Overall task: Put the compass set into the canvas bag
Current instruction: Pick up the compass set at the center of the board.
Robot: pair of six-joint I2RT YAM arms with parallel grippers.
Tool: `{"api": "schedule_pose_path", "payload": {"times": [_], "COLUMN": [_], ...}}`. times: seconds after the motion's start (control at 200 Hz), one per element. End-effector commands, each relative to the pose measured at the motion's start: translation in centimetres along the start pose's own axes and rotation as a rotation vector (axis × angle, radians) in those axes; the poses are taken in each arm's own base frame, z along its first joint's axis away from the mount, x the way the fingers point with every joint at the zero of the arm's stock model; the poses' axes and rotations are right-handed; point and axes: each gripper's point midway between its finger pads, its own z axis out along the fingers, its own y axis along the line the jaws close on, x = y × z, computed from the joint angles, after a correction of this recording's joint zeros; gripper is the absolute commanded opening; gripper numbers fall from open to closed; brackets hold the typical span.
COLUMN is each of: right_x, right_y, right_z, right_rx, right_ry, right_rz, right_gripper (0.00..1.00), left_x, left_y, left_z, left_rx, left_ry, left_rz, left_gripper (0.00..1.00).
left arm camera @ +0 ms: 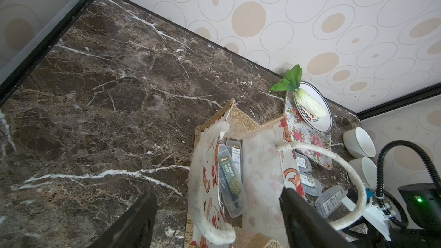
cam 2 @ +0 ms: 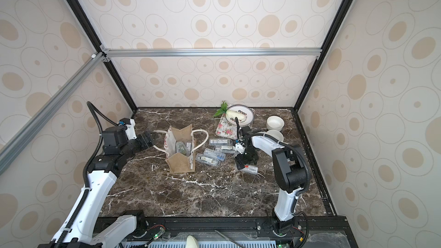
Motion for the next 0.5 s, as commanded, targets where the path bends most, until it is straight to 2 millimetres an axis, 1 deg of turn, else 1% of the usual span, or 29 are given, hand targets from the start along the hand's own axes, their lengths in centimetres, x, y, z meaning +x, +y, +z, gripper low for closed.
{"api": "schedule_pose_path", "payload": {"times": [0.0, 0.225, 0.4, 0.495], "right_x": [1.7, 3.0, 3.1, 3.2], "right_y": [0.1, -0.1, 0.0, -0.3], "right_z": [0.1, 0.9, 0.8, 1.5], "right_rx": [0.001, 0.021, 0.07, 0.122], "right_ry": [0.044, 0.072, 0.076, 0.089], "right_rz": [0.016, 0.026, 0.016, 0.008], "right_gripper": [0.75, 0.76, 0.76, 0.74], "left_x": [-0.4, -0.5, -0.5, -0.6], "left_y": [-0.4, -0.5, -0.5, -0.6], "left_z": [-0.3, -0.4, -0.5, -0.5], "left_rx": [0.012, 0.018, 0.019, 0.023], "left_ry": [-0.02, -0.023, -0.028, -0.031], "left_rz": [0.004, 0.001, -0.002, -0.004], "left_gripper": [0.82, 0.82, 0.82, 0.82]}}
